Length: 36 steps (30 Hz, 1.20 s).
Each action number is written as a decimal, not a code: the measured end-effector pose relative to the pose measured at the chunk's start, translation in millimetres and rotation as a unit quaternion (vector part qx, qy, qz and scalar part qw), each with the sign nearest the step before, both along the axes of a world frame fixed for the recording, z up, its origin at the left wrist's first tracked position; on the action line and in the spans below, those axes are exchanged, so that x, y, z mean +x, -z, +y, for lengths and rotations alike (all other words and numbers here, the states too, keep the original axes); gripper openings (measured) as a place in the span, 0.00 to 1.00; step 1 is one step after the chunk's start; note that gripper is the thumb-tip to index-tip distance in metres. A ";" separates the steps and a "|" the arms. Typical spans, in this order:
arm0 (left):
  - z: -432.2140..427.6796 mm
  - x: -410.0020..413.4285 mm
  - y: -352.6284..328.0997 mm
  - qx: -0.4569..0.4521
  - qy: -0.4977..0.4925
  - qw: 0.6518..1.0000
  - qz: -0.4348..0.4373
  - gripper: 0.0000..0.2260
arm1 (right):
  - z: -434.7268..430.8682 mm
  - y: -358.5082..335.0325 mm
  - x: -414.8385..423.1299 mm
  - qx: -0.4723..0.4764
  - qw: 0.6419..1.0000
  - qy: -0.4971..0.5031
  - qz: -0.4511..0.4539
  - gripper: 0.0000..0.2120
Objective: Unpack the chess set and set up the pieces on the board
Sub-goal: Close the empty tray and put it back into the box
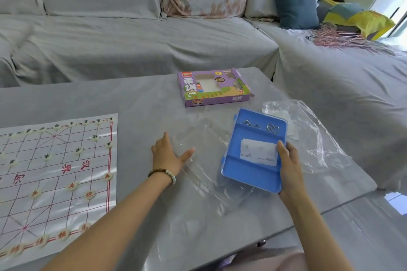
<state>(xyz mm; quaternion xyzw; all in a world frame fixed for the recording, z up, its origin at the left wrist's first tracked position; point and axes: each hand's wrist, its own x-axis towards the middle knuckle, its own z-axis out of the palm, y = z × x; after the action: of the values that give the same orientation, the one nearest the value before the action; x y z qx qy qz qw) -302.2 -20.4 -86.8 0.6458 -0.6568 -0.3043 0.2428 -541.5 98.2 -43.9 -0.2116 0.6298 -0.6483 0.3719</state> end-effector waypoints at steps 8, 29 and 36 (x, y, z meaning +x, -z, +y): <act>5.0 1.2 3.4 0.055 0.078 0.975 0.201 0.36 | -10.9 9.9 15.9 0.063 0.988 -0.087 0.108 0.15; 10.9 -7.6 7.1 0.030 0.043 0.975 0.218 0.30 | -52.1 21.2 33.9 0.191 0.865 -0.167 0.433 0.27; 10.9 -15.0 2.3 0.052 0.014 0.965 0.257 0.33 | -47.5 19.1 27.0 0.169 0.915 -0.257 0.261 0.23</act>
<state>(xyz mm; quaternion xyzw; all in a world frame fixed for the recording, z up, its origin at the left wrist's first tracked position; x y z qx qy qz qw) -317.2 -9.5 -89.1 0.5481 -0.5644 -0.4974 0.3655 -514.4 50.6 -63.0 -0.4619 0.7287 -0.3361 0.3778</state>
